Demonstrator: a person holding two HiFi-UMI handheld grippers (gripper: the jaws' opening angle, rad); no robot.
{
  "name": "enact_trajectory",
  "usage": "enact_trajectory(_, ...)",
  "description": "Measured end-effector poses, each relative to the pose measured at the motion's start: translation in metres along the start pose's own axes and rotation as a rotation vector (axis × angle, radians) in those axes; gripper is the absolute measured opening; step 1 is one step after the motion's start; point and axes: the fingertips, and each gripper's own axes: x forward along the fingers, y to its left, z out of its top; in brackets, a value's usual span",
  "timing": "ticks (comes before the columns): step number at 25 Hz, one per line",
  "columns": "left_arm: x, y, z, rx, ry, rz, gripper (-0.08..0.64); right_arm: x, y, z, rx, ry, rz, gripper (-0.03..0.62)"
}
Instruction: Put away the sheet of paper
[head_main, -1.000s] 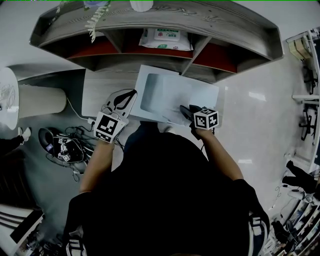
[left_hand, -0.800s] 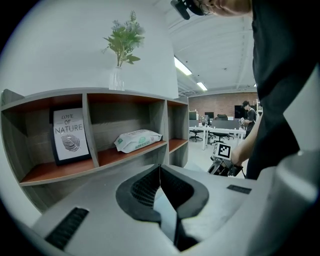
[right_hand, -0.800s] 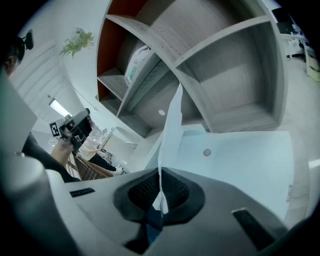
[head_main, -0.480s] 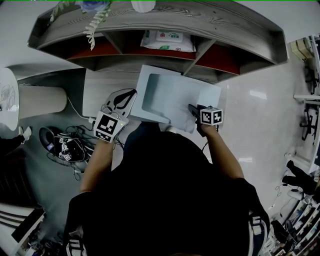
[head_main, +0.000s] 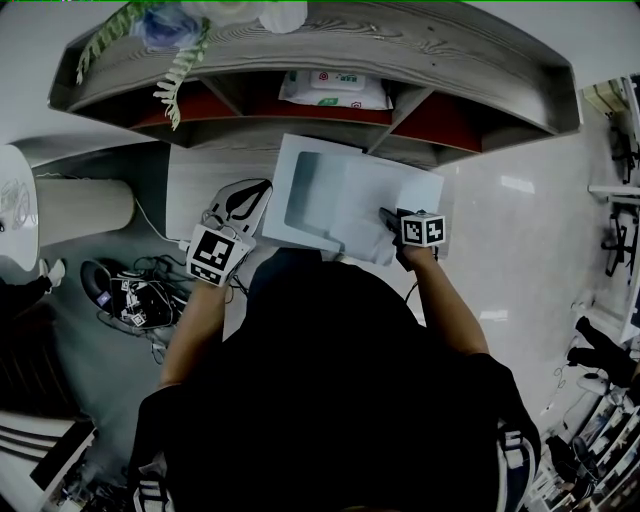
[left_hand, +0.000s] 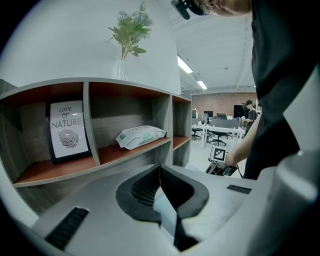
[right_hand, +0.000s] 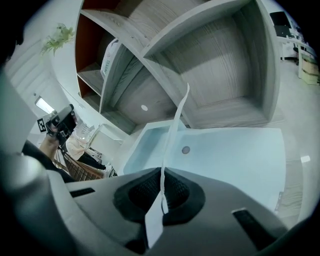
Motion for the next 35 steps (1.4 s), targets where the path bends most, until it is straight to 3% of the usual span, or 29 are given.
enact_trajectory(13, 0.010, 0.013, -0.001, 0.000, 0.024, -0.014, 0.021, 0.022, -0.041, 0.000, 0.124, 0.022, -0.032, 0.014)
enact_trajectory(35, 0.019, 0.019, -0.011, 0.000, 0.062, -0.038, 0.021, 0.061, -0.054, 0.006, 0.203, 0.040, -0.031, 0.014)
